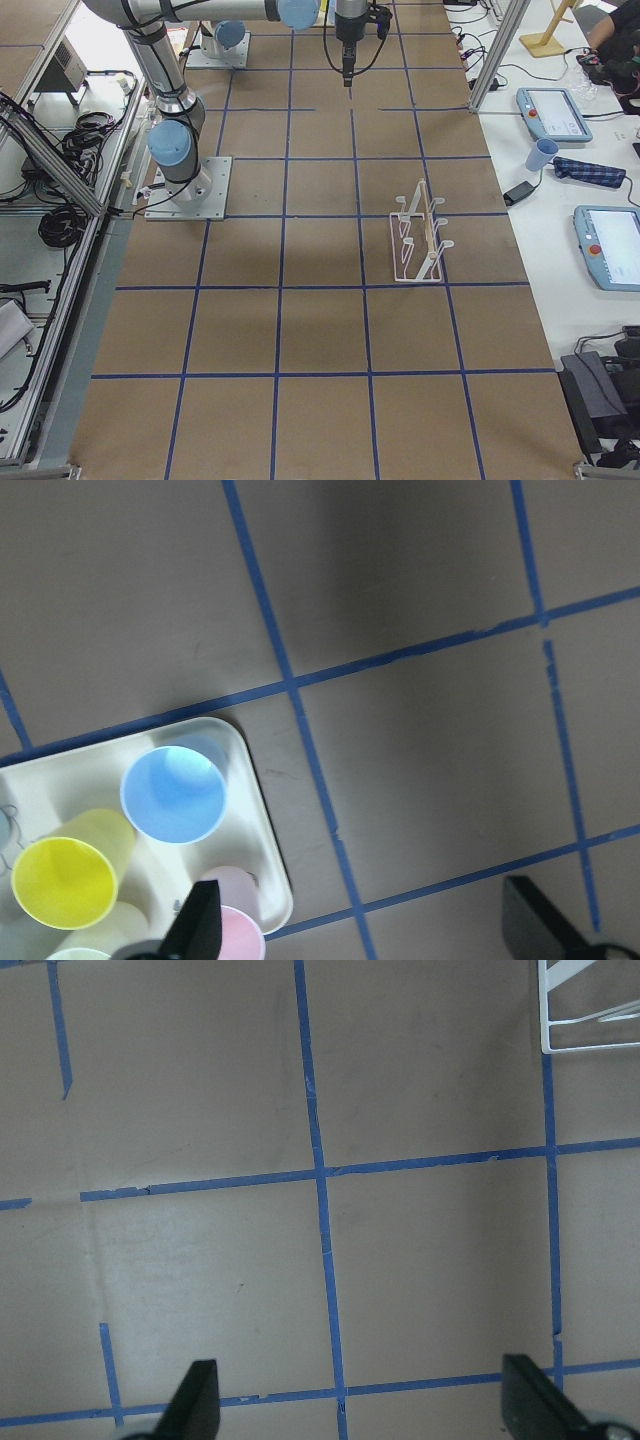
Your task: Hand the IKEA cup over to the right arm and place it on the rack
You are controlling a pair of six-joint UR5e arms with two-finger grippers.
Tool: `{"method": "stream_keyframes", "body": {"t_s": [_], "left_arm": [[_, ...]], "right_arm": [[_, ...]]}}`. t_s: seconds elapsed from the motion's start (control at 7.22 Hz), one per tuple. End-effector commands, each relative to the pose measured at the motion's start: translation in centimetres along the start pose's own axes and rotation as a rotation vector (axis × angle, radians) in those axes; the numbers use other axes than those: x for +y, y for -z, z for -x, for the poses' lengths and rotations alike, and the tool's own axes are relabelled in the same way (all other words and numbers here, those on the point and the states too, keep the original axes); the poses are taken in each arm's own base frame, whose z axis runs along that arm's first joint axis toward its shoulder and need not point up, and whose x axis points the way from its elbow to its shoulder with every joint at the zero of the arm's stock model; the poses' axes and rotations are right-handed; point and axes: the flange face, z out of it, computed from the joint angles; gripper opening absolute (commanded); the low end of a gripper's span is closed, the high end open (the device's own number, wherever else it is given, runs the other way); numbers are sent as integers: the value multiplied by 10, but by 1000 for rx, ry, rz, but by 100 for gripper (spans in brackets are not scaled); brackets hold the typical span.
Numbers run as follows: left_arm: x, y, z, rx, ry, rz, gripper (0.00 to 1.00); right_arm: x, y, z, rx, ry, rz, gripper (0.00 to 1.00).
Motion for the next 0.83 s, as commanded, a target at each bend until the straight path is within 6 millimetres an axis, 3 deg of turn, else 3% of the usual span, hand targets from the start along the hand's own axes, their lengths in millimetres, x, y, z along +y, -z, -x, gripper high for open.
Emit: {"method": "stream_keyframes", "body": {"t_s": [0.0, 0.28, 0.69], "left_arm": [[27, -44, 79, -29, -103, -20, 100], [33, -91, 113, -8, -196, -11, 100], [41, -128, 121, 30, -276, 46, 100]], "right_arm": [[0, 0, 0, 0, 0, 0, 100], [0, -1, -1, 0, 0, 2, 100], [0, 0, -1, 2, 0, 0, 100]]}}
